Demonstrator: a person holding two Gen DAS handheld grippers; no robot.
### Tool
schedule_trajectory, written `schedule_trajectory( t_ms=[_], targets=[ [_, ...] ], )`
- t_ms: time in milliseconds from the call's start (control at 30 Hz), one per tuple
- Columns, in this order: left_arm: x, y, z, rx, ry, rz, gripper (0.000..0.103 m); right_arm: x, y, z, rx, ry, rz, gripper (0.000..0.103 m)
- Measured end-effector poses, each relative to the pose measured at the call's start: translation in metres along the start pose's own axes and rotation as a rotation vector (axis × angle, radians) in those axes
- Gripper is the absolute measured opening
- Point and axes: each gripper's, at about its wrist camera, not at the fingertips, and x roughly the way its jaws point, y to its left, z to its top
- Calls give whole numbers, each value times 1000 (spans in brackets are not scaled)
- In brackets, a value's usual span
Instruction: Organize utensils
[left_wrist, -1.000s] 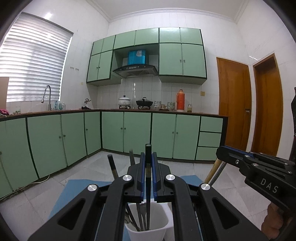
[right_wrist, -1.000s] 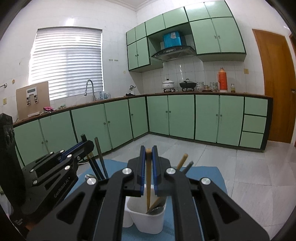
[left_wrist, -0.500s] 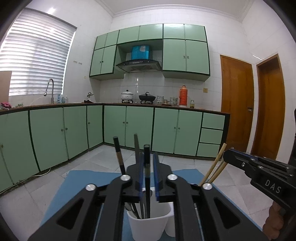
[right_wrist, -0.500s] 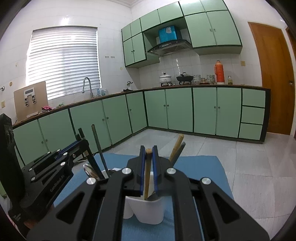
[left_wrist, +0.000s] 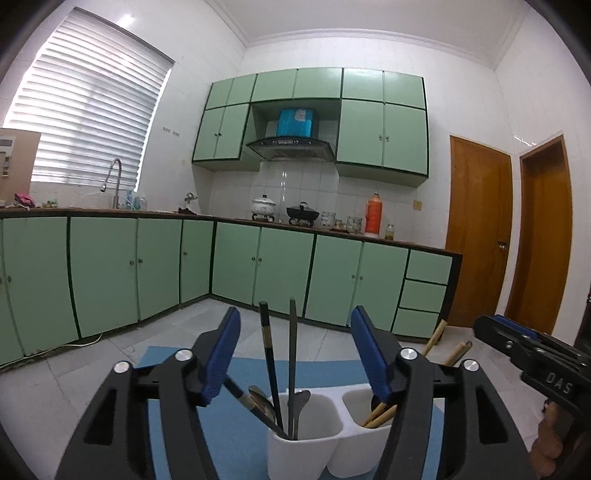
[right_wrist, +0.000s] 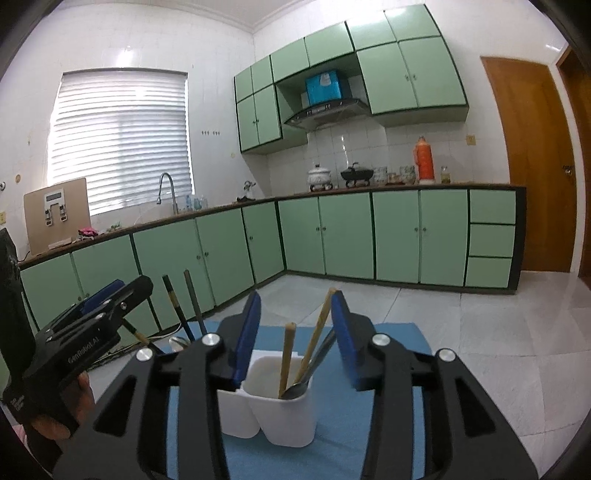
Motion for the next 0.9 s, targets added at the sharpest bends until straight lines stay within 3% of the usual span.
schedule_trajectory(
  t_ms=[133, 433, 633, 900],
  targets=[
    [-4, 3, 1, 0, -13, 14, 65, -10, -7, 0, 14, -19, -10, 47],
    [-32, 14, -5, 3, -41, 63, 83, -38, -29, -14, 63, -40, -40, 61],
    [-52, 23, -25, -1, 26, 82, 91, -55, -41, -43, 95, 2, -74, 74],
    [-76, 26, -67, 9, 175, 105, 95, -66, -46, -90, 129, 151, -111, 87]
  ],
)
